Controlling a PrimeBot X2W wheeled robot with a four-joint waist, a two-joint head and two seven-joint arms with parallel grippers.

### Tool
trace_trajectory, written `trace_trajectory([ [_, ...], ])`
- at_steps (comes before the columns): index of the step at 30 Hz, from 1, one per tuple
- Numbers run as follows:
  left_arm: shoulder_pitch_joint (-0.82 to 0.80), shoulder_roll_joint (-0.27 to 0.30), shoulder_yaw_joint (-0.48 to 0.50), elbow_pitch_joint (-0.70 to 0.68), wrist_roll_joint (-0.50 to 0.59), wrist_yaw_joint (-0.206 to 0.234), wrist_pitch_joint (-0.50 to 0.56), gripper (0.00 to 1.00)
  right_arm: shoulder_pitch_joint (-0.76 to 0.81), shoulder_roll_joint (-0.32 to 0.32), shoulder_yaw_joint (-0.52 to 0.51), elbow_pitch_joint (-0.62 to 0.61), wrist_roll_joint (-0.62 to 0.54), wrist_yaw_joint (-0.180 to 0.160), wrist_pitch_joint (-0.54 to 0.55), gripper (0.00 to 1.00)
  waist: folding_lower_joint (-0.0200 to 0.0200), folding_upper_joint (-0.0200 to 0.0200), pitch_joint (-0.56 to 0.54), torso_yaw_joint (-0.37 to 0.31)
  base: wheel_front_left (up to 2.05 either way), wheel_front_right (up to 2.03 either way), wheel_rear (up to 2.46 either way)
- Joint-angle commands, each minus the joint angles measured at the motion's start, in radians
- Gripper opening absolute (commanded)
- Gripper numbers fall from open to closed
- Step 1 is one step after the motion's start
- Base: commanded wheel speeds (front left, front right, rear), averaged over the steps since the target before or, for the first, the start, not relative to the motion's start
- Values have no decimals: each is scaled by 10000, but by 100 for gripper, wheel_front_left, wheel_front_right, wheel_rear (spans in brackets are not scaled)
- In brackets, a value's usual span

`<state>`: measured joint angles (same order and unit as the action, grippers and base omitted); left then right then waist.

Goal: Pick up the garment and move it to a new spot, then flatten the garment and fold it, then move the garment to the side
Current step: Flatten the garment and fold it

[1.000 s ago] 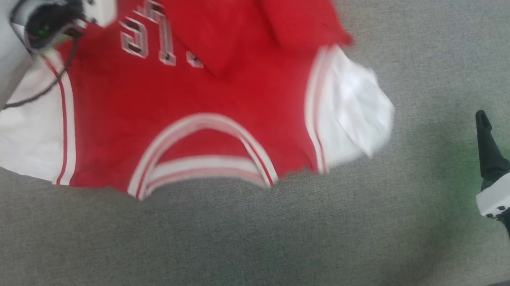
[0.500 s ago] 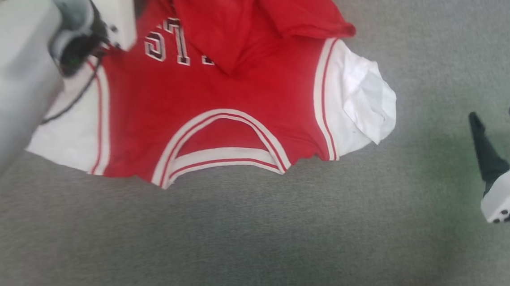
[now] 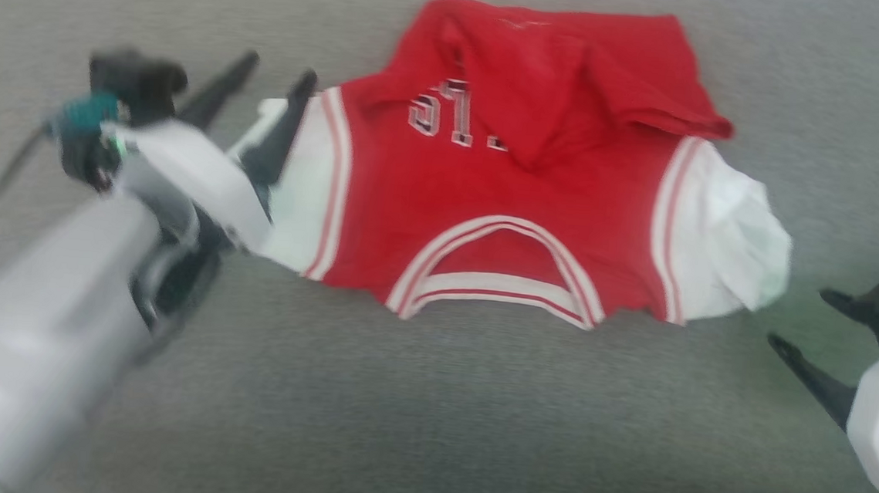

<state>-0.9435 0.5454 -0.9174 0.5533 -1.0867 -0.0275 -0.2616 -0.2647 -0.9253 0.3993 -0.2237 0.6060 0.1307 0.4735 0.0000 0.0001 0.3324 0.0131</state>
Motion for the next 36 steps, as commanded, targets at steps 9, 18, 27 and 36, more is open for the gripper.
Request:
trace_trajectory([
  [9,4420,-960,3778,-3425,3441,774,-44,100,-1232,-1729,1904,-260,1505,1,1040,100,0,-1,-105,1803,0,0,0],
  [18,5711,-1525,5392,-4198,4505,223,-46,100,-2188,-2323,3331,664,1436,1,1086,100,0,-1,301,2204,0,0,0],
  [27,5158,-900,5665,-3730,5073,-684,100,100,-3168,-1842,4280,1628,1307,-1,595,0,0,-1,706,1911,0,0,0],
  [36,2444,1828,1596,-4289,4313,-1029,3234,100,-4099,-1460,4869,2196,1287,-14,345,0,0,-1,1108,1514,0,0,0],
])
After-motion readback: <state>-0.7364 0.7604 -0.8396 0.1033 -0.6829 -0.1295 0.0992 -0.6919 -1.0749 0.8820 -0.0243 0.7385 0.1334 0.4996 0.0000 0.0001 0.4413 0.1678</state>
